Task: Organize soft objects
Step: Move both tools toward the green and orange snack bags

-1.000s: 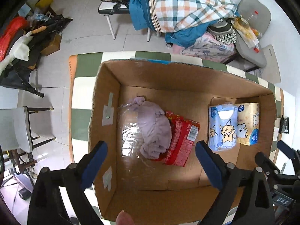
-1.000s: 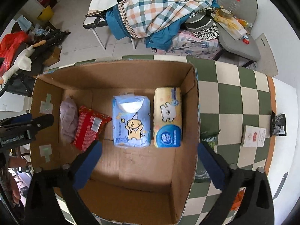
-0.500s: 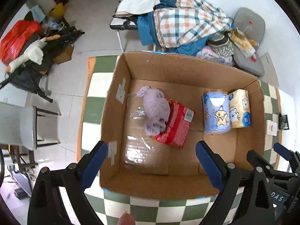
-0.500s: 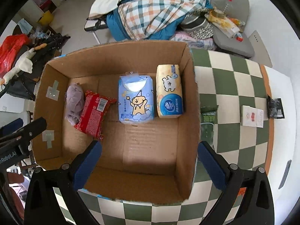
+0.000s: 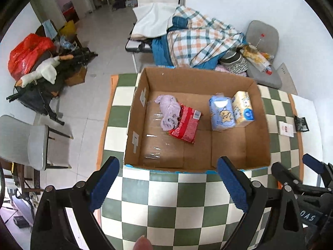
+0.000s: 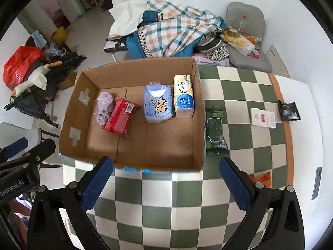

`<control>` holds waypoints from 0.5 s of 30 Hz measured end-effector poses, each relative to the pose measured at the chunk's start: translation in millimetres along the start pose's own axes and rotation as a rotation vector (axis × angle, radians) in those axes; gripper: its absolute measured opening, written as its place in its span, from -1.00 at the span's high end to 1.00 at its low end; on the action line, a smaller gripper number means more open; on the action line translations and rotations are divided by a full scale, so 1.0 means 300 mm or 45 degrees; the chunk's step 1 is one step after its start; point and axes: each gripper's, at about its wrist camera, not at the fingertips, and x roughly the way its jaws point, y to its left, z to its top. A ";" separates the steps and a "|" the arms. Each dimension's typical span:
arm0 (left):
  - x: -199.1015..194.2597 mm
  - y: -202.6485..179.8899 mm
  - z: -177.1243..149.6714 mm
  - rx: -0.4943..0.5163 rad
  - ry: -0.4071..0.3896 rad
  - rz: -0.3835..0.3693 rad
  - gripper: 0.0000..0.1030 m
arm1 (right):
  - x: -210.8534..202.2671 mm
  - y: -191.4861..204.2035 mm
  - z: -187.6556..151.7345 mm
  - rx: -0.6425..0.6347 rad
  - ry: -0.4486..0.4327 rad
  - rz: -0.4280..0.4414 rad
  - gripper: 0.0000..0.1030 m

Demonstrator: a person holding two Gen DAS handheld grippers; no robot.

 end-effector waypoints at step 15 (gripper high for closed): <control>-0.216 -0.063 -0.050 0.036 -0.104 -0.032 -0.87 | -0.236 -0.038 -0.115 -0.007 -0.096 0.125 -1.00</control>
